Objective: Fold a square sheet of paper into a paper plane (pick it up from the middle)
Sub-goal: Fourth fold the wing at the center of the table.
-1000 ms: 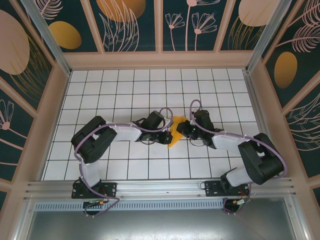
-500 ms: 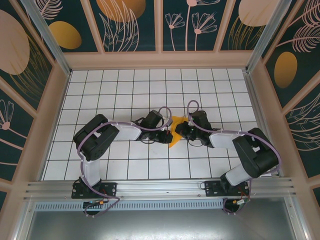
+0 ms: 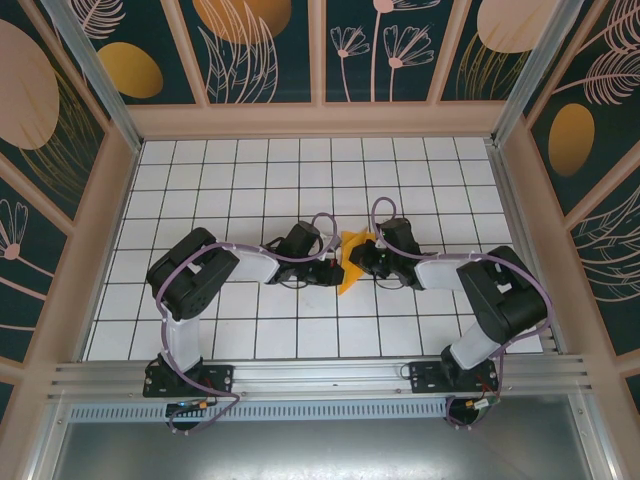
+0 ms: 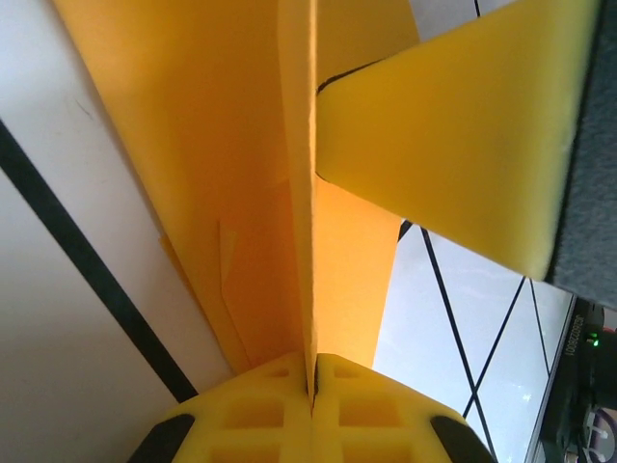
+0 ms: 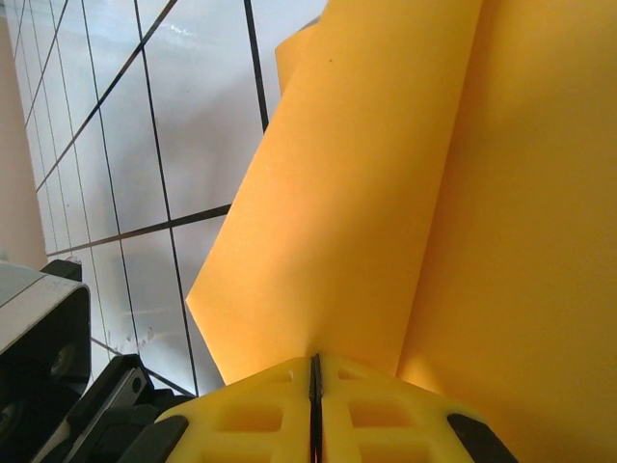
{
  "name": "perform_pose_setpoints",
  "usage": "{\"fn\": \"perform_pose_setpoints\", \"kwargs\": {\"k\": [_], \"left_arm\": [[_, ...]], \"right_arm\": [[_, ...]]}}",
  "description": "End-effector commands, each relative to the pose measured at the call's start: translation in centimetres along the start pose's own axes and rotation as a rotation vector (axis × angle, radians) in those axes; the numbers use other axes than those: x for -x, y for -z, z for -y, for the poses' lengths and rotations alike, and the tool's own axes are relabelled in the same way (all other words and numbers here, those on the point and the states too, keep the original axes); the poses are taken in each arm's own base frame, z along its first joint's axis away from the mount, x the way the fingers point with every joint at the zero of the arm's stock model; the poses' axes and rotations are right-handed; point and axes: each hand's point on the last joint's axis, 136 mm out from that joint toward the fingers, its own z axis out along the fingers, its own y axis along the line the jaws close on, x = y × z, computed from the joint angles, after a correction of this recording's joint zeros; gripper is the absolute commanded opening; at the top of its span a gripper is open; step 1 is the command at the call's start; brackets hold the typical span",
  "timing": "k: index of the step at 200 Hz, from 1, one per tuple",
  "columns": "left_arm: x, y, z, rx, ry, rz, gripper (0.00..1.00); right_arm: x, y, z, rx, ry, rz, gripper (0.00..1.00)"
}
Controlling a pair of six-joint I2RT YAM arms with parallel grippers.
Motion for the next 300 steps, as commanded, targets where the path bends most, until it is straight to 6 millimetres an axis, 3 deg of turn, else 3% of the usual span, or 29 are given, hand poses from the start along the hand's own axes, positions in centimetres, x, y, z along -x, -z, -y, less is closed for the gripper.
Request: {"fn": "perform_pose_setpoints", "kwargs": {"k": [1,44,77,115,154,232,300], "left_arm": [[-2.1,-0.9,-3.0,0.078,0.075,-0.048,0.03],[-2.3,-1.1,-3.5,0.098,0.089,-0.064,0.02],[-2.8,-1.2,-4.0,0.122,0.109,-0.085,0.03],[-2.9,-1.0,-4.4,0.141,0.11,-0.084,0.04],[-3.1,-0.9,-4.5,0.15,0.11,-0.088,0.04],[-3.4,-1.3,-4.2,0.134,0.107,-0.135,0.06],[-4.3,-1.5,-5.1,0.157,0.142,-0.161,0.06]], "right_arm": [[1.0,0.0,-1.5,0.048,0.009,0.012,0.11],[0.9,0.5,-3.0,0.104,0.033,0.004,0.12],[1.0,-0.3,-2.8,0.112,0.019,-0.013,0.11],[1.3,-1.2,-0.7,0.028,-0.002,0.0,0.11],[1.2,-1.4,-0.4,0.024,-0.001,-0.007,0.11],[1.0,-1.2,2.0,-0.071,-0.022,0.014,0.1],[0.6,-1.7,2.9,-0.093,-0.034,0.003,0.1]]}}
